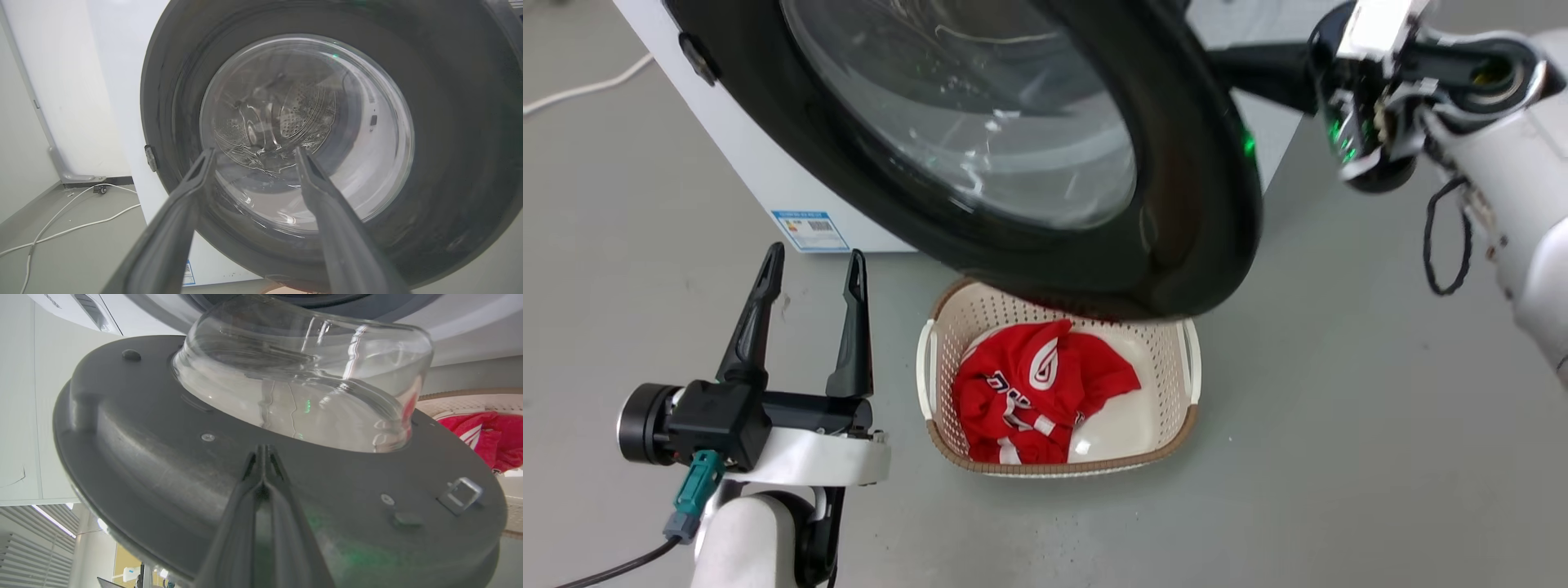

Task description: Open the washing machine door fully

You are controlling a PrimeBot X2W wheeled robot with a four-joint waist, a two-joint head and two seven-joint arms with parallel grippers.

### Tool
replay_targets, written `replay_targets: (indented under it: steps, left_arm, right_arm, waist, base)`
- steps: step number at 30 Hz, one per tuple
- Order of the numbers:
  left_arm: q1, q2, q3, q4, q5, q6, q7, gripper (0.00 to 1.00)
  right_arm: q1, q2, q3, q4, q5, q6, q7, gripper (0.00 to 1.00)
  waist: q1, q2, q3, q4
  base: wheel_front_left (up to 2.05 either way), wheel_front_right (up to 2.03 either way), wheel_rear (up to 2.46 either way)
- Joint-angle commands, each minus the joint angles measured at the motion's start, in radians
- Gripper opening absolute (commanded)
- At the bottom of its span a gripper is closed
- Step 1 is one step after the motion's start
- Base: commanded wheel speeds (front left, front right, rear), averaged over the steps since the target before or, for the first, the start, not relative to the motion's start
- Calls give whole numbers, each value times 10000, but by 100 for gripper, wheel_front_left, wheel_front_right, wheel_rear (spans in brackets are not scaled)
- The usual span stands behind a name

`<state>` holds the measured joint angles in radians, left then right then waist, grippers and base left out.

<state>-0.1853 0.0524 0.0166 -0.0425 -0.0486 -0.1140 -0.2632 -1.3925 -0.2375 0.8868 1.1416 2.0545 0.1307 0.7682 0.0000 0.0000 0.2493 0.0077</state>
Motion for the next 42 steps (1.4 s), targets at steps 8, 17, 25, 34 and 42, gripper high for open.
replay_targets:
  steps: [8, 17, 25, 34, 42]
  left_arm:
    - [508, -15, -139, 121, 73, 18, -21, 100]
    - [707, -24, -462, 214, 13, 27, -21, 100]
    - [723, -25, -578, 254, -115, 78, -21, 100]
    - [727, -24, -591, 279, -217, 176, -20, 100]
    - [814, -25, -540, 373, -342, 311, -20, 100]
  right_arm:
    - [1500, 286, 200, -1199, 405, 0, 766, 0]
    - [2633, 632, 611, -2567, 800, 0, 1017, 0]
    - [3050, 826, 1275, -3529, 873, 0, 526, 0]
    - [3431, 173, 1419, -5025, 583, 0, -587, 0]
    - [4586, -966, 317, -5888, 156, 0, -3517, 0]
  waist:
    - [0, 0, -809, 124]
    - [0, 0, -1059, 339]
    - [0, 0, -1066, 426]
    - [0, 0, -1061, 327]
    - [0, 0, -1352, 256]
  base:
    - [0, 0, 0]
    - [0, 0, 0]
    - [0, 0, 0]
    - [0, 0, 0]
    - [0, 0, 0]
